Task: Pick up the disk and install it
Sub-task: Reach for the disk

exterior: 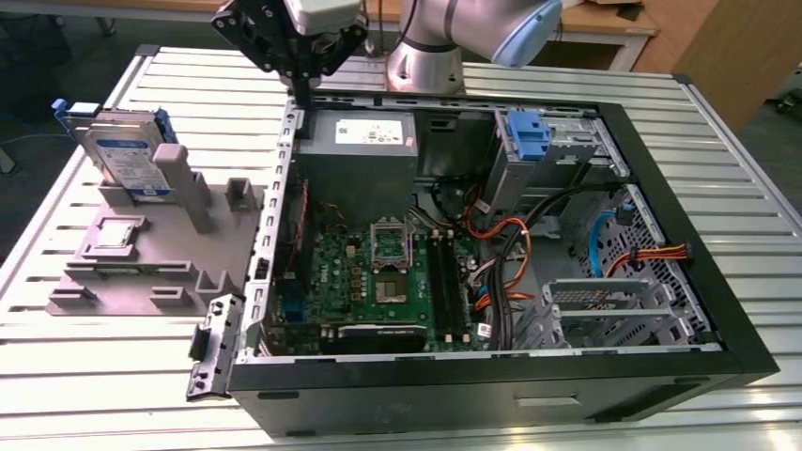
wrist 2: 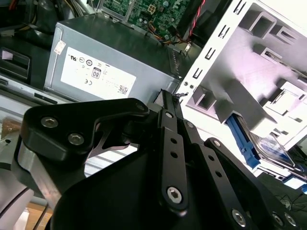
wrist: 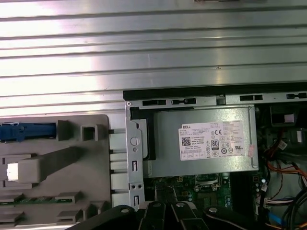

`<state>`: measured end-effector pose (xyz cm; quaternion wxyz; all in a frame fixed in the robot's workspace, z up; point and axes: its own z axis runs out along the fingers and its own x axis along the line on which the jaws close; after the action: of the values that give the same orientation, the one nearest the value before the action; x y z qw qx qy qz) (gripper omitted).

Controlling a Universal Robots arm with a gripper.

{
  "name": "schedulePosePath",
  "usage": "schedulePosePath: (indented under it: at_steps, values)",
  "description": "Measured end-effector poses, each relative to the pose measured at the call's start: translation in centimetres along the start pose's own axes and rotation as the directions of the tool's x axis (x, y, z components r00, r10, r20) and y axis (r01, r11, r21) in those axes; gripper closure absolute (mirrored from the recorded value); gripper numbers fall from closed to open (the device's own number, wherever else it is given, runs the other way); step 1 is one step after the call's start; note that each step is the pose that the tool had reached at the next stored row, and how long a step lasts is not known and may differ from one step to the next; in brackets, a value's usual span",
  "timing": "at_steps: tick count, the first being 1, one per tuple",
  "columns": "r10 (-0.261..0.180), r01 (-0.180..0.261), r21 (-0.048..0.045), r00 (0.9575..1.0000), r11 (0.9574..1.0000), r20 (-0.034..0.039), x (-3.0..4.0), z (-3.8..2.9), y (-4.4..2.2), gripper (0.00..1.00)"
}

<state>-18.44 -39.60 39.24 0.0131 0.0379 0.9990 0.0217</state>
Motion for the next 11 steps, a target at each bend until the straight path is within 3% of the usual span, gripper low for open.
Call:
schedulePosePath:
  at_steps: [11]
  values:
    - [0.0,0.0,0.0,1.0,1.0,0.0,0.97,-0.01,-0.07,0.9]
